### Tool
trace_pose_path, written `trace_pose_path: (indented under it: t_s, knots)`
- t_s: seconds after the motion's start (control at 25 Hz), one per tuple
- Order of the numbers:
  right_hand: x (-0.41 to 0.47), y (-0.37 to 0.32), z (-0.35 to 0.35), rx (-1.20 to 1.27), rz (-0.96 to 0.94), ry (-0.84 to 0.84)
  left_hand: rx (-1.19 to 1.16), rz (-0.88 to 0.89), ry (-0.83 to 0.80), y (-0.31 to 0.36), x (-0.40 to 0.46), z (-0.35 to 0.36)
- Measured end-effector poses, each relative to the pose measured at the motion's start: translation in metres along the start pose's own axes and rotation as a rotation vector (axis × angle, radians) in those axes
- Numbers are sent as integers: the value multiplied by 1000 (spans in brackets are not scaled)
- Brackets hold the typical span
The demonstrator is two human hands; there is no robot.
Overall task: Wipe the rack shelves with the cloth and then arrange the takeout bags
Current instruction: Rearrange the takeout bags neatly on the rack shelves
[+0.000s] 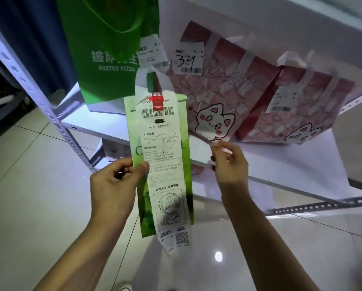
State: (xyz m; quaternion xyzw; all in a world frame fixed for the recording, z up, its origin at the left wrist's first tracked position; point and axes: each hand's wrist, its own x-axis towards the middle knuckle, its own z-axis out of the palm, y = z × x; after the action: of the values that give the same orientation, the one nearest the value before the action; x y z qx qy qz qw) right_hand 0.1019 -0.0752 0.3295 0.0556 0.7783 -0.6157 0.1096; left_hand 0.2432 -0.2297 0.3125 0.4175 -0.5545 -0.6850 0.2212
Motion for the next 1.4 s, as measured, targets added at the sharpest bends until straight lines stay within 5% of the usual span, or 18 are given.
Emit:
trace_pose_path:
  t_s: [0.12,0.4,0.8,1.4]
  knots:
    - [44,-16,-4,-31,-49,234,6,9,-13,0,4,3]
    - [85,-26,11,-107,-81,283,28,44,-66,2,8,-5]
    - [-13,-8,-31,213,-289,220,82,76,-56,1,-4,-29]
    - [-149,-38,-216,22,-87,476,168,17,-300,85,-115,-31]
